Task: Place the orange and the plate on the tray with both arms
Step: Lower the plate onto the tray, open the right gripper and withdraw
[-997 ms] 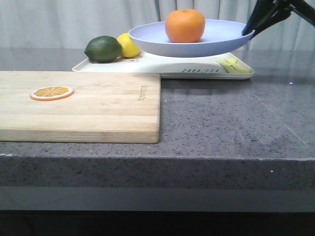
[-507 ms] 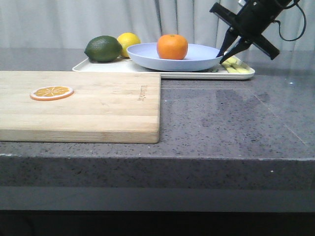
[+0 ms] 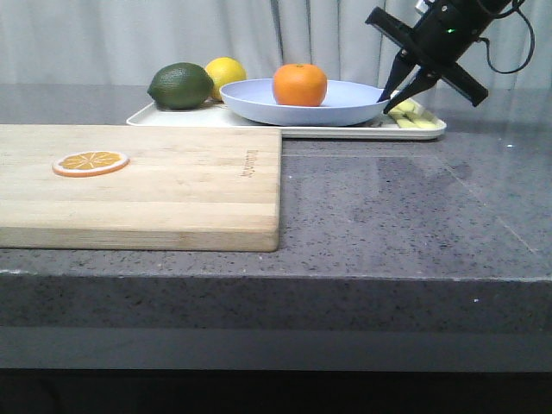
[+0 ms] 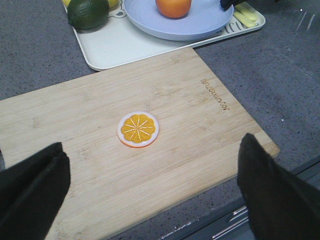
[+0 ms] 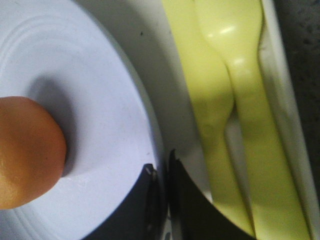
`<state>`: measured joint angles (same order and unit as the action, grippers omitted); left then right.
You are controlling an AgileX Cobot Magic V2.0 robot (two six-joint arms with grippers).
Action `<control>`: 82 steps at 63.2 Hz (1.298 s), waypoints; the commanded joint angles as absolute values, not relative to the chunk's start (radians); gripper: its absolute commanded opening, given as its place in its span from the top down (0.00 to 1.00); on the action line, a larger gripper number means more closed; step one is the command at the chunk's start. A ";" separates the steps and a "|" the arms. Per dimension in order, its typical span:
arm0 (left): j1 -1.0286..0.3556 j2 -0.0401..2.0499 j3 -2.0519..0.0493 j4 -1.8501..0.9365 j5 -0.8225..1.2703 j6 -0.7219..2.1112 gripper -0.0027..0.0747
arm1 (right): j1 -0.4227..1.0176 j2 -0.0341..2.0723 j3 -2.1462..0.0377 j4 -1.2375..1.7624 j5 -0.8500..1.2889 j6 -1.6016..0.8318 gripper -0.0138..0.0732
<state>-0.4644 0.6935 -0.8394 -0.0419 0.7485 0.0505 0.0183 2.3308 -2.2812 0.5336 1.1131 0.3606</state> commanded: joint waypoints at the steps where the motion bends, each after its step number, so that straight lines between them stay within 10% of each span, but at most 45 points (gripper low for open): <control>1: -0.464 0.693 -0.864 -0.044 0.684 0.042 0.11 | 0.017 2.256 -2.319 0.590 1.069 0.360 0.86; 20: -0.464 0.693 -0.864 -0.044 0.684 0.042 0.11 | 0.017 2.253 -2.319 0.589 1.054 0.359 0.50; 61: -0.464 0.693 -0.864 -0.044 0.684 0.042 0.11 | 0.089 1.924 -2.299 0.157 1.234 0.165 0.49; 82: -0.464 0.693 -0.864 -0.044 0.684 0.042 0.11 | 0.225 1.512 -1.770 0.000 0.961 0.150 0.51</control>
